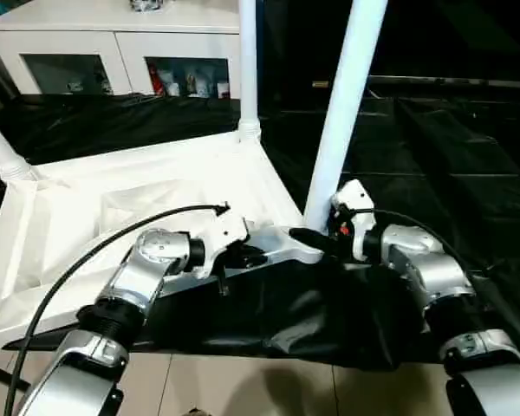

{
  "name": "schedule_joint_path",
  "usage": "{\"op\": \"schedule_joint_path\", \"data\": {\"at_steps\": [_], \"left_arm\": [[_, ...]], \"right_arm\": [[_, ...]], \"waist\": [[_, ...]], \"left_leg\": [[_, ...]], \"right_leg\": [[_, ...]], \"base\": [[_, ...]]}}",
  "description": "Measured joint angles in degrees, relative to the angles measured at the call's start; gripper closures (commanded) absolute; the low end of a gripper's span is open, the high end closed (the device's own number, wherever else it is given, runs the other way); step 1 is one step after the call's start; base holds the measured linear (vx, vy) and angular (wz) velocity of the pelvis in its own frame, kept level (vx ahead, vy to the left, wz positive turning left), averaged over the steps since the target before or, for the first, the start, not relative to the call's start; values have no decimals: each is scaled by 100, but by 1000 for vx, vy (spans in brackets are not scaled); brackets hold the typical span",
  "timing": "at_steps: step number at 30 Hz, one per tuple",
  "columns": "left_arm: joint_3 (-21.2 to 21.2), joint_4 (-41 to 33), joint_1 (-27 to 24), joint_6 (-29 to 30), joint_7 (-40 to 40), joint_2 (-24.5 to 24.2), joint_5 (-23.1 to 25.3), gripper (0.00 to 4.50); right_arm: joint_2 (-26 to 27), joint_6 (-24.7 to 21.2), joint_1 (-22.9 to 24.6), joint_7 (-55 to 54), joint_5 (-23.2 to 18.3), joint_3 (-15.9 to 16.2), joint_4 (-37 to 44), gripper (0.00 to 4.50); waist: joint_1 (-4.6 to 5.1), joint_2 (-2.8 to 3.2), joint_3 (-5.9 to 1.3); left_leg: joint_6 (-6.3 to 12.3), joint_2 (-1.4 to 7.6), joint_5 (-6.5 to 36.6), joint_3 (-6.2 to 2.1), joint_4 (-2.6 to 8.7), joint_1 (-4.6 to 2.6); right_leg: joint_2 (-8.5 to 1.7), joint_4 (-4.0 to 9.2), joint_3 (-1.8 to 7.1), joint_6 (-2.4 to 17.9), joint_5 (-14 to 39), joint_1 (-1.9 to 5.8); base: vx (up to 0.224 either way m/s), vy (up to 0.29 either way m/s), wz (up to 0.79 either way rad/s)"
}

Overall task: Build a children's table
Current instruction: Rotate leg to tighten

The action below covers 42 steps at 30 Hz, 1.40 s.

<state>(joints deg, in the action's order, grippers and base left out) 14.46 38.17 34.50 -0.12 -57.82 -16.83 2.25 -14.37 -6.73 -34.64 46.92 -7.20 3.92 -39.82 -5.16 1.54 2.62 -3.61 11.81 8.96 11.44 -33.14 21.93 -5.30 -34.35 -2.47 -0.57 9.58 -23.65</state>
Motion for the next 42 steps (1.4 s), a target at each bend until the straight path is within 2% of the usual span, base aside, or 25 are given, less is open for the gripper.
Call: {"op": "schedule_joint_path", "data": {"at_steps": [10,13,14,15,16,17,21,24,25,27,31,35,42], "left_arm": [[-37,1068,728,401,1533,857,272,450],[-38,1289,876,464,1737,1026,317,450],[-42,1315,887,473,1763,1045,318,450],[-48,1323,887,469,1764,1049,316,450],[-50,1325,887,467,1763,1049,315,450],[-51,1326,887,452,1763,1047,314,450],[-89,1384,888,341,1746,950,310,450],[-112,1391,887,259,1614,858,293,450],[-111,1380,878,223,1517,825,283,450],[-103,1226,794,189,1191,680,208,450],[-87,940,623,90,694,530,108,450],[-37,738,523,-37,269,338,27,450],[7,416,311,-107,-221,104,-43,450]], "right_arm": [[1166,17,-307,-3528,56,-809,-572,197],[1446,123,-415,-4242,152,-888,-750,197],[1486,148,-436,-4349,197,-909,-784,163],[1508,217,-433,-4361,207,-929,-816,163],[1520,252,-431,-4377,211,-938,-831,128],[1539,303,-430,-4372,202,-970,-843,126],[1561,439,-398,-4041,122,-950,-903,89],[1406,456,-370,-3552,132,-769,-904,77],[1279,415,-351,-3379,142,-725,-863,77],[850,227,-302,-2630,257,-435,-711,77],[294,83,-134,-1592,308,-197,-393,77],[-203,57,-126,-539,260,8,-100,77],[-423,-37,-123,420,77,111,-28,77]], "waist": [[35,-1,0],[34,0,0],[36,2,-2],[38,3,-2],[40,4,-1],[42,4,-1],[155,4,-1],[184,5,0],[183,6,0],[184,6,0],[144,10,2],[21,15,1],[-15,15,1]], "left_leg": [[0,-8,0,-9,0,-8],[1,-11,1,-16,1,-10],[1,-12,1,-18,7,-12],[2,-12,1,-20,15,-14],[2,-12,1,-21,24,-14],[2,-17,1,-21,25,-13],[2,-26,1,-20,22,-13],[3,-23,1,-21,24,-12],[3,-21,1,-21,25,-12],[3,-19,1,-20,25,-5],[2,0,0,-17,30,1],[4,8,-1,-11,36,26],[10,6,3,2,26,37]], "right_leg": [[0,43,0,-20,11,17],[-1,67,-2,-21,12,31],[-1,87,-6,-21,12,40],[0,107,-12,-21,12,48],[0,129,-16,-21,12,53],[-1,135,-14,-21,12,53],[-6,136,-4,-20,11,49],[-5,130,-7,-7,-2,45],[-4,128,-10,-4,-8,43],[-3,128,-11,1,-49,38],[2,111,-32,30,-72,33],[6,111,-40,17,-53,6],[2,108,-28,22,-50,-6]], "base": [[0,0,0],[0,0,0],[0,0,0],[0,0,0],[0,0,0],[0,0,0],[0,0,0],[0,0,0],[0,0,0],[0,0,0],[29,-9,2],[14,-3,0],[0,0,0]]}}
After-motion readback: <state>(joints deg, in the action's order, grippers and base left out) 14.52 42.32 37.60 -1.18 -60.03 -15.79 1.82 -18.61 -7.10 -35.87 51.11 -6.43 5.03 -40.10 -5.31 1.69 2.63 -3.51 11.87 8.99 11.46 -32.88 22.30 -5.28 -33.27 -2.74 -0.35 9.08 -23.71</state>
